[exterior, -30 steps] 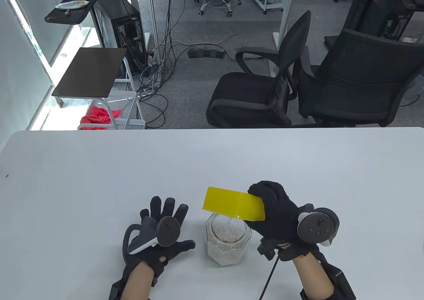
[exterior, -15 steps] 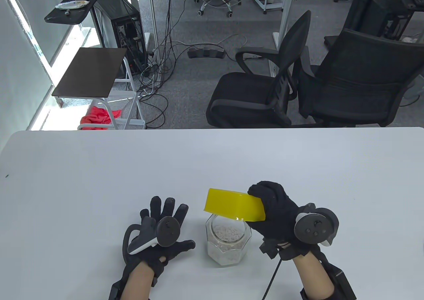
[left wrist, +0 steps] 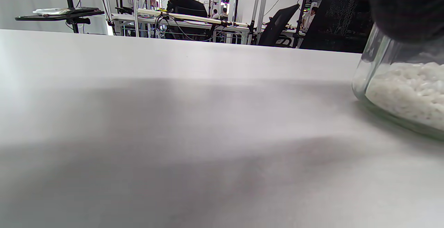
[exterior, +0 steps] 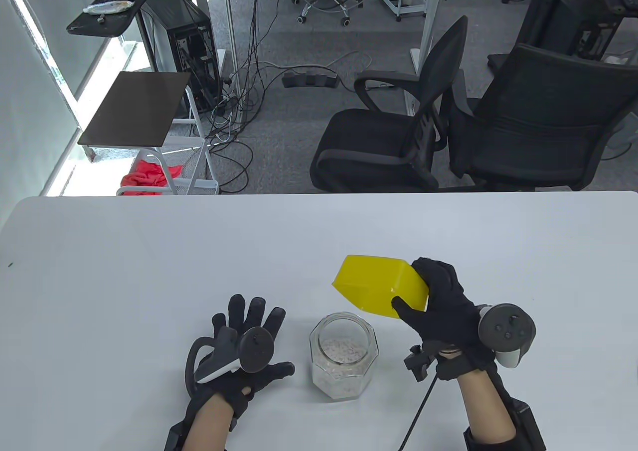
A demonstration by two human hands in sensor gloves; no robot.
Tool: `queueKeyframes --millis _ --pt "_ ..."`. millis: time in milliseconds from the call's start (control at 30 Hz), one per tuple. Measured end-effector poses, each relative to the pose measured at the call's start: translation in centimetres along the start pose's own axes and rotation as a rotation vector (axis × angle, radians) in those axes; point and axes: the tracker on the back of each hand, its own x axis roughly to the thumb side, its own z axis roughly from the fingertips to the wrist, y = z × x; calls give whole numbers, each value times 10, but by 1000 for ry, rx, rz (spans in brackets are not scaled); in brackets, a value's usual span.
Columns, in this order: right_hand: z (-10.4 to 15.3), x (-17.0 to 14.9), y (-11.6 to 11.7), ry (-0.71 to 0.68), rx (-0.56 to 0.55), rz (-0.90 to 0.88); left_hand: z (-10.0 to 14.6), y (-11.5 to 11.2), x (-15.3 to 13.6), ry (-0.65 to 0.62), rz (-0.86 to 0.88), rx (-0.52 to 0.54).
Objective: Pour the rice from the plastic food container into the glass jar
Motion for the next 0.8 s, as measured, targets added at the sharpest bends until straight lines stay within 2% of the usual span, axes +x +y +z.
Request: queueKeyframes --millis 167,400,533,633,800 --pt "3 -31 -19 189 -75 -58 0 0 0 -15 12 3" --pt "18 -87 -41 523 -150 -76 -1 -1 1 -20 13 1" --pt "31 -117 -47 686 -110 -145 -1 -1 1 -20 9 0" --pt "39 -132 -49 759 -155 -122 -1 -2 2 -22 9 -5" --pt "49 -146 -56 863 -142 -91 0 -1 2 -24 12 -3"
